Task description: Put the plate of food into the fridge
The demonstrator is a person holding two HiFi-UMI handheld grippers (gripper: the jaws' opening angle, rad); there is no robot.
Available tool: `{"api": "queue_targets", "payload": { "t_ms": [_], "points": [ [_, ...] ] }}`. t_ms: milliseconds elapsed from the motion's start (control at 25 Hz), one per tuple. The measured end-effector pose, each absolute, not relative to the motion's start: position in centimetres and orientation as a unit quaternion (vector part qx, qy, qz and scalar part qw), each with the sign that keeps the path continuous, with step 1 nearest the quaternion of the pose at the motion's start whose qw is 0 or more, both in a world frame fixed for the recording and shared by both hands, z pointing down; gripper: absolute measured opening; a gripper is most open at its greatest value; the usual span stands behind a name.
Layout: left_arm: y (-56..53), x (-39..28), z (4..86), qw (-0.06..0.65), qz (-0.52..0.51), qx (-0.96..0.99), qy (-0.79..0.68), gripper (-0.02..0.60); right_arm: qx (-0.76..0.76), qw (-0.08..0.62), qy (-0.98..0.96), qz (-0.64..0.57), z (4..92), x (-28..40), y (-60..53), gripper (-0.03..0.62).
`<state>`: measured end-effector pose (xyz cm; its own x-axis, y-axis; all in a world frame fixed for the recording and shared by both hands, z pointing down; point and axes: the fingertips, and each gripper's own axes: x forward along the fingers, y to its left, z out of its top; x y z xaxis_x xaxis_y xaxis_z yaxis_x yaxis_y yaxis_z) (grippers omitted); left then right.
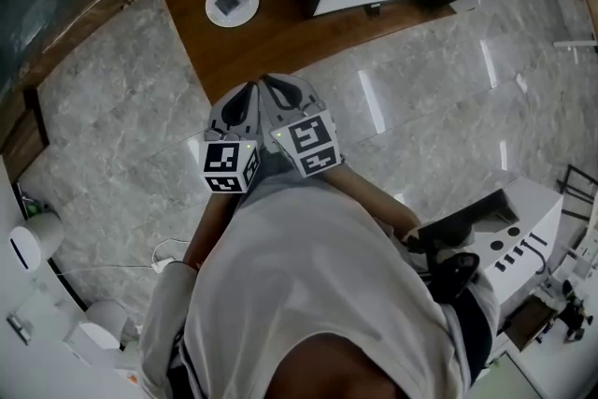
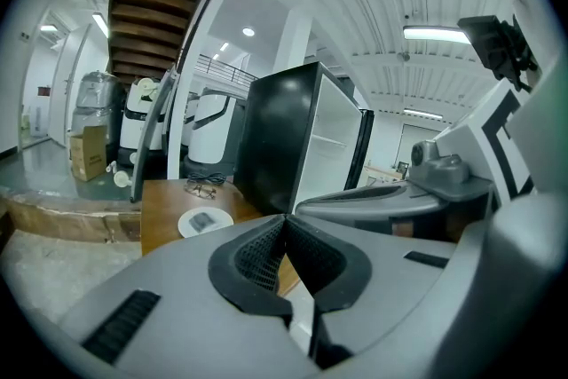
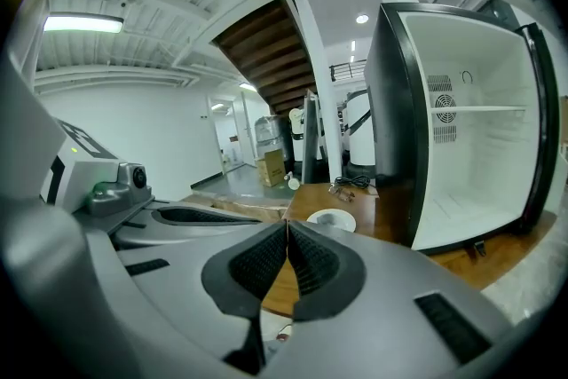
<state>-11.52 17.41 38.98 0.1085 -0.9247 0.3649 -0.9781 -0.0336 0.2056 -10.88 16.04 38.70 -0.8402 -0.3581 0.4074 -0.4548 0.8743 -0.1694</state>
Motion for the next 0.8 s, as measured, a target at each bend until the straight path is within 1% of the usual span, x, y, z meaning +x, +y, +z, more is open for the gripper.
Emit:
{"api": "queue_targets", "payload": {
  "t_ms": [240, 320, 440, 520, 680, 800],
  "points": [
    [12.7, -18.5, 38.7, 0.206, 0.076, 0.730, -0.647, 0.018, 0.234, 0.185, -0.945, 0.135, 38.7, -17.6, 11.5, 0.017],
    [10.8, -22.7, 39.0, 0.210, 0.078, 0.733, -0.643, 0.018, 0.238, 0.191, -0.942, 0.142, 39.0, -21.8, 9.7, 0.017],
    [7.2, -31.0, 40.0, 0.222, 0.083, 0.738, -0.631, 0.018, 0.247, 0.198, -0.937, 0.147, 40.2, -30.0, 6.2, 0.017],
    [5.0, -34.9, 40.7, 0.231, 0.090, 0.745, -0.619, 0.018, 0.256, 0.199, -0.934, 0.151, 40.9, -33.9, 3.9, 0.017],
    [0.4, -39.9, 41.5, 0.242, 0.105, 0.755, -0.600, 0.018, 0.271, 0.204, -0.925, 0.171, 41.7, -39.0, -0.7, 0.018],
    [-0.8, -42.7, 42.1, 0.245, 0.120, 0.762, -0.587, 0.018, 0.279, 0.210, -0.920, 0.177, 42.6, -41.6, -2.0, 0.017]
  ]
}}
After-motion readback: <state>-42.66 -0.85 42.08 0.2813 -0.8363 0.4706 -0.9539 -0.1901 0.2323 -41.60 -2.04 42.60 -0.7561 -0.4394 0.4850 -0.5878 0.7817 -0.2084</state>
